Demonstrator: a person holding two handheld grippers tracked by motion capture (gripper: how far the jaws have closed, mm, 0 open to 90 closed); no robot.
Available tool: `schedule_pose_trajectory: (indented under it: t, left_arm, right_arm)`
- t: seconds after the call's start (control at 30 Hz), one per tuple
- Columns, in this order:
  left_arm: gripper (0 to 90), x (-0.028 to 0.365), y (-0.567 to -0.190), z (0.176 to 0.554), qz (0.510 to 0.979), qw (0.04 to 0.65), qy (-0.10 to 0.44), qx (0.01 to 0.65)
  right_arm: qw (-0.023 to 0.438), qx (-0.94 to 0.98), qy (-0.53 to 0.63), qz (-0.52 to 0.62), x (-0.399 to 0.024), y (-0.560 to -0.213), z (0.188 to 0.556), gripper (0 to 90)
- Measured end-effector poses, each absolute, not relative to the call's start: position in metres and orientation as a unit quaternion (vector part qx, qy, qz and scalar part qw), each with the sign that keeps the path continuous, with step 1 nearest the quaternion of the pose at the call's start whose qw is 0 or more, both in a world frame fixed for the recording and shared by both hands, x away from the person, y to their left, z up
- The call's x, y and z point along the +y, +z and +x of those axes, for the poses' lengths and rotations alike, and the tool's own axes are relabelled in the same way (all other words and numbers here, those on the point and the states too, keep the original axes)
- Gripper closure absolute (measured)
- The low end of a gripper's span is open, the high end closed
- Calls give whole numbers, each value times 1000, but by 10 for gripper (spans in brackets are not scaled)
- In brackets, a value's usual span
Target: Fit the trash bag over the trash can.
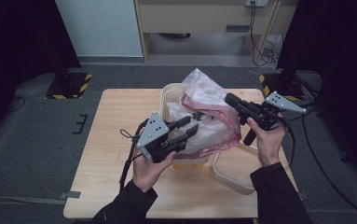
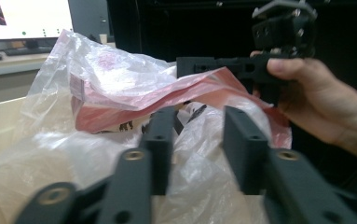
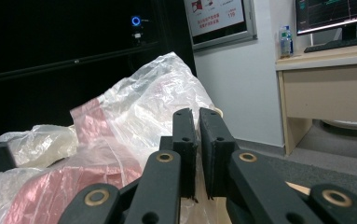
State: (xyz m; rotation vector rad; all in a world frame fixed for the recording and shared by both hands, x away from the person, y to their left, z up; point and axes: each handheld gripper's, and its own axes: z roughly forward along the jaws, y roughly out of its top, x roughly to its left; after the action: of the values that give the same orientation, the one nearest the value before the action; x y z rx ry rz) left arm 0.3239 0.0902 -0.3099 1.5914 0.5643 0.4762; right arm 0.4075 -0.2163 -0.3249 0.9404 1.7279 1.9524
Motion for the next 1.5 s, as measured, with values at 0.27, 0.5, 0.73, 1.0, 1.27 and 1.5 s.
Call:
schedule_pose_trajectory:
  t: [0.27, 0.5, 0.73, 1.0, 1.27, 1.5]
  left_arm:
    - [900, 105, -308, 323, 692, 639, 193, 275]
    - [900, 122, -307, 323, 685, 640, 193, 289]
    - [900, 157, -312, 324, 657, 645, 214, 327]
    - [900, 171, -313, 327, 641, 657, 208, 338]
    - [603, 159, -296, 315, 629, 688, 200, 302]
    - [489, 115, -298, 310, 672, 671, 173, 261]
  right_arm:
    - [183, 610, 694, 335, -217, -324, 408, 856]
    - [187, 607, 695, 337, -218, -324, 409, 858]
    - [194, 604, 696, 336, -217, -325, 409, 866]
    - [208, 606, 684, 349, -214, -327, 414, 852]
    - [210, 607, 686, 341, -215, -324, 409, 860]
    - [206, 611, 686, 337, -210, -323, 408, 854]
